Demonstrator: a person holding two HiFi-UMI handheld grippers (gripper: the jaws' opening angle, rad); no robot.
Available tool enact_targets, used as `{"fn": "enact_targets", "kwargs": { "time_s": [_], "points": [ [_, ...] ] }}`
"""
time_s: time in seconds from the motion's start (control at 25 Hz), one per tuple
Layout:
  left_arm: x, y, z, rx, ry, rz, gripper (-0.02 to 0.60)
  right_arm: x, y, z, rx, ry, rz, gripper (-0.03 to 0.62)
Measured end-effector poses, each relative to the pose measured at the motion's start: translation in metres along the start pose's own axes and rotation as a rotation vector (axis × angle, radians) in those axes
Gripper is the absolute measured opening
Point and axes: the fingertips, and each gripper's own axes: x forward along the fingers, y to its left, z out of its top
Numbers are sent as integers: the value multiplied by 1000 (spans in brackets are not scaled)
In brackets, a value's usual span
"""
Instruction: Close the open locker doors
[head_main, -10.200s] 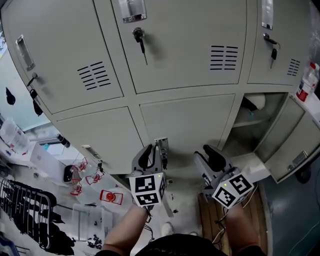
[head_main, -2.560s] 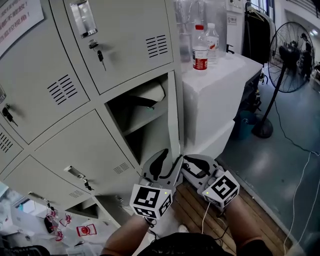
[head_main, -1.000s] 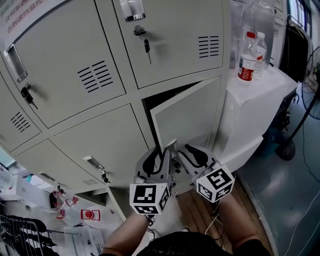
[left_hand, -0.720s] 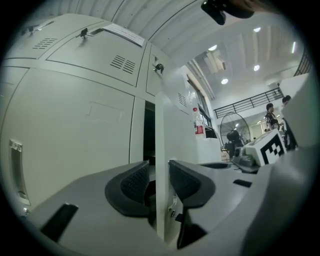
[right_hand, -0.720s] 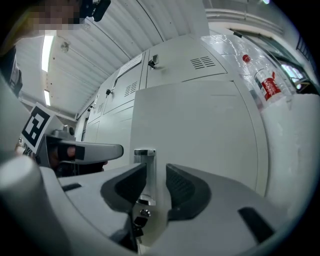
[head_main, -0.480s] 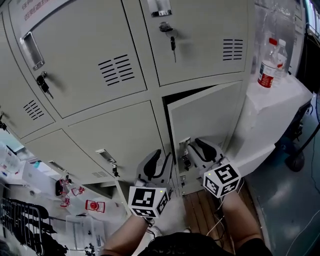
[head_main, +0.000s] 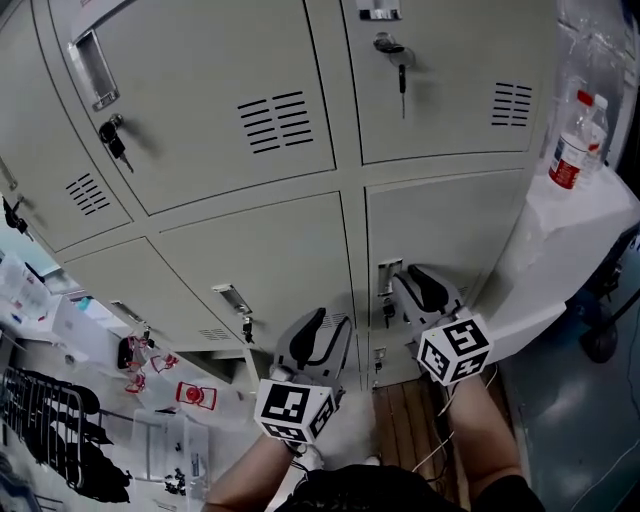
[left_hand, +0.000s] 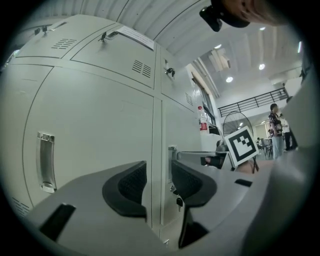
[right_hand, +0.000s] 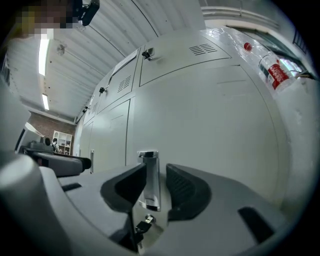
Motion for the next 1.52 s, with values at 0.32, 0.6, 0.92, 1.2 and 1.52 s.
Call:
{"fn": "enact_targets", "kwargs": {
  "time_s": [0.32, 0.6, 0.92, 1.2, 1.52],
  "points": [
    [-10, 16, -6, -8, -2, 31, 164, 11, -5, 0, 10, -22, -37, 110],
    [-9, 19, -10, -20, 2, 33, 167, 12, -4, 0, 7, -26, -35, 110],
    [-12, 17, -13, -22, 9, 37, 167, 11, -4, -1, 9, -31, -27, 110],
    [-26, 20, -15, -15, 20, 73, 170, 10, -4, -1, 24, -34, -17, 110],
    [-52, 22, -23, 8, 47, 112, 188, -3, 2, -1, 52, -66, 23, 122]
  ]
}}
